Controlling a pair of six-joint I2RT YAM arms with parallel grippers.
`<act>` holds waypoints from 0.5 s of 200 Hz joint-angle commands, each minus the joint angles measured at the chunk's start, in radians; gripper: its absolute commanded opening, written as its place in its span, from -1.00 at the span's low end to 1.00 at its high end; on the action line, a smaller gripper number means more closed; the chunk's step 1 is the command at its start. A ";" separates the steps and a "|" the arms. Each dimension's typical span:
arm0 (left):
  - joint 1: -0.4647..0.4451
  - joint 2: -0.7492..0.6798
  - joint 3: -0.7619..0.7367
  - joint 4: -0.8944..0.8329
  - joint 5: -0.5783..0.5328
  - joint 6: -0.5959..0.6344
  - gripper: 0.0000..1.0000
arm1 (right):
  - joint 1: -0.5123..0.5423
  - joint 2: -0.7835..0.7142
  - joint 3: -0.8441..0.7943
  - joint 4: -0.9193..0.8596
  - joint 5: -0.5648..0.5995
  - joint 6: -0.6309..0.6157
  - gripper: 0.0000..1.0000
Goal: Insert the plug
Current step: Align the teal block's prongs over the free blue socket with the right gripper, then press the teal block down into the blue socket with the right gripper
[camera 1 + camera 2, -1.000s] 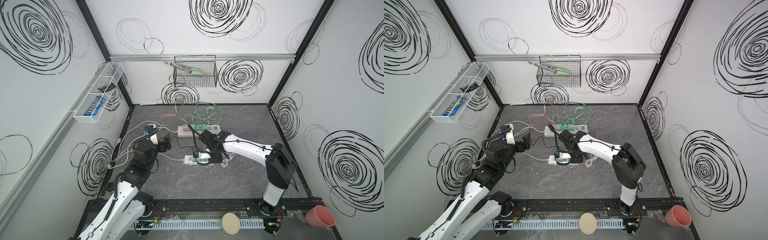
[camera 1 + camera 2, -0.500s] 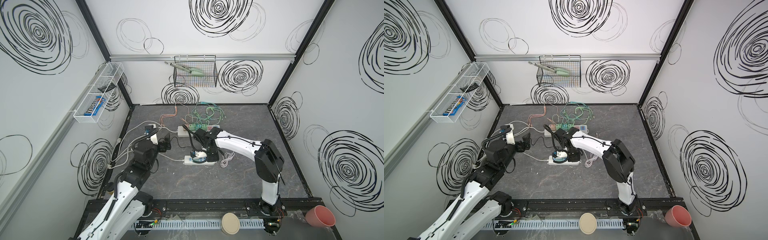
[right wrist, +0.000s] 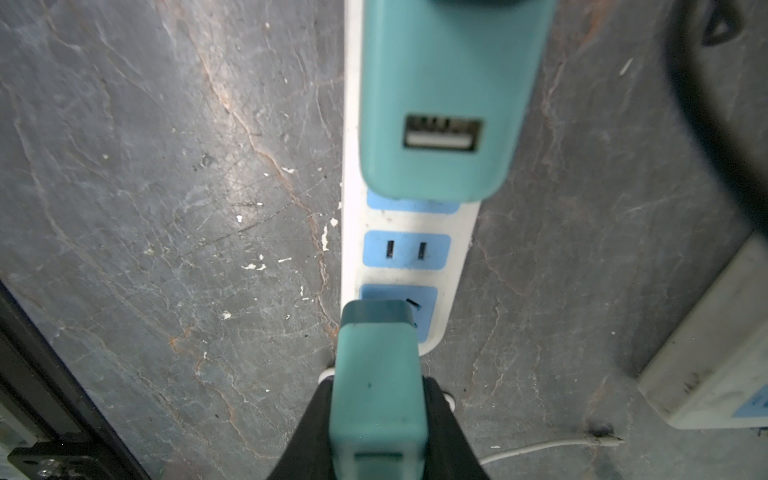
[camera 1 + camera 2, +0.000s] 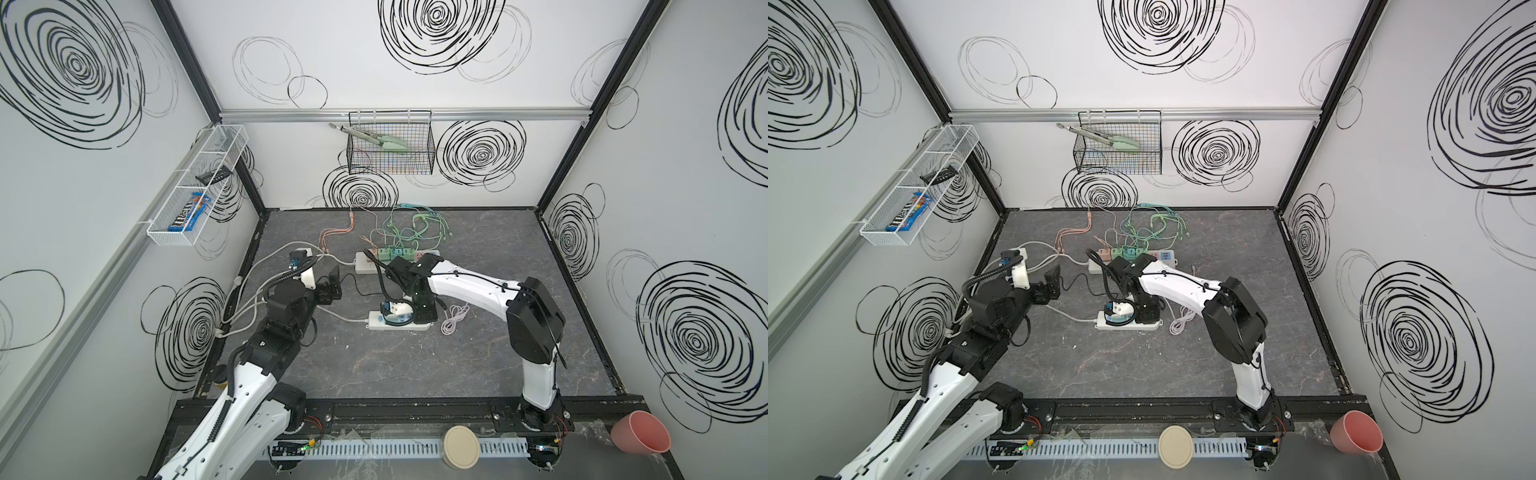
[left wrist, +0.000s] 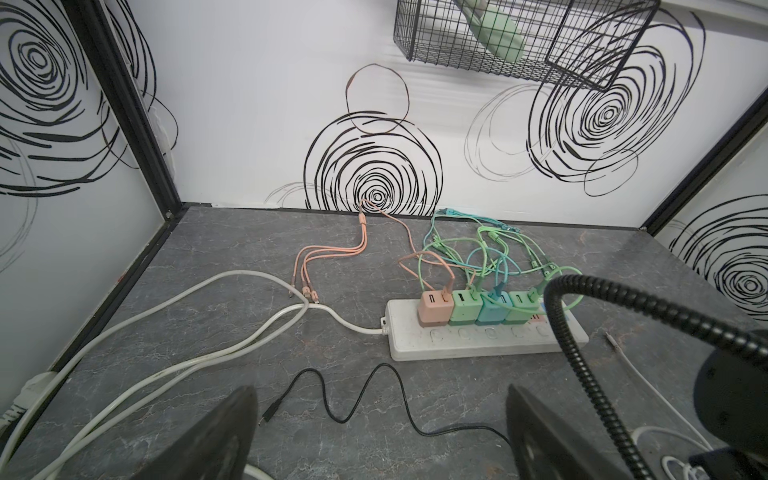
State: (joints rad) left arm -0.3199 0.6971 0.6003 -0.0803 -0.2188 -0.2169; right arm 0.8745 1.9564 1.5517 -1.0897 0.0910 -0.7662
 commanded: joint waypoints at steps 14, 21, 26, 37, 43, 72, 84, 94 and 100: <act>0.009 -0.008 -0.007 0.046 0.023 0.010 0.92 | -0.060 0.122 -0.021 0.061 -0.034 -0.036 -1.00; 0.010 -0.007 -0.005 0.047 0.028 0.010 0.92 | -0.071 0.132 -0.011 0.057 -0.039 -0.040 -1.00; 0.010 -0.006 -0.005 0.047 0.030 0.011 0.92 | -0.074 0.138 -0.006 0.056 -0.041 -0.043 -1.00; 0.011 -0.004 -0.004 0.044 0.030 0.013 0.92 | -0.077 0.144 -0.007 0.063 -0.043 -0.053 -1.00; 0.010 -0.004 -0.002 0.042 0.029 0.013 0.93 | -0.077 0.145 -0.010 0.066 -0.050 -0.059 -1.00; 0.011 -0.005 -0.002 0.044 0.032 0.011 0.92 | -0.070 0.141 -0.047 0.095 -0.074 -0.062 -1.00; 0.011 -0.006 -0.002 0.042 0.033 0.011 0.92 | -0.055 0.128 -0.091 0.119 -0.075 -0.061 -1.00; 0.010 -0.007 -0.002 0.040 0.029 0.012 0.92 | -0.038 0.112 -0.143 0.149 -0.076 -0.062 -1.00; 0.011 -0.008 -0.002 0.040 0.025 0.014 0.92 | -0.029 0.102 -0.177 0.172 -0.072 -0.062 -1.00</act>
State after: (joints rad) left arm -0.3180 0.6971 0.6003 -0.0799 -0.1982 -0.2123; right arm 0.8215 1.9804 1.5318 -1.0328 0.0288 -0.8028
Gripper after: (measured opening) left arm 0.962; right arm 0.293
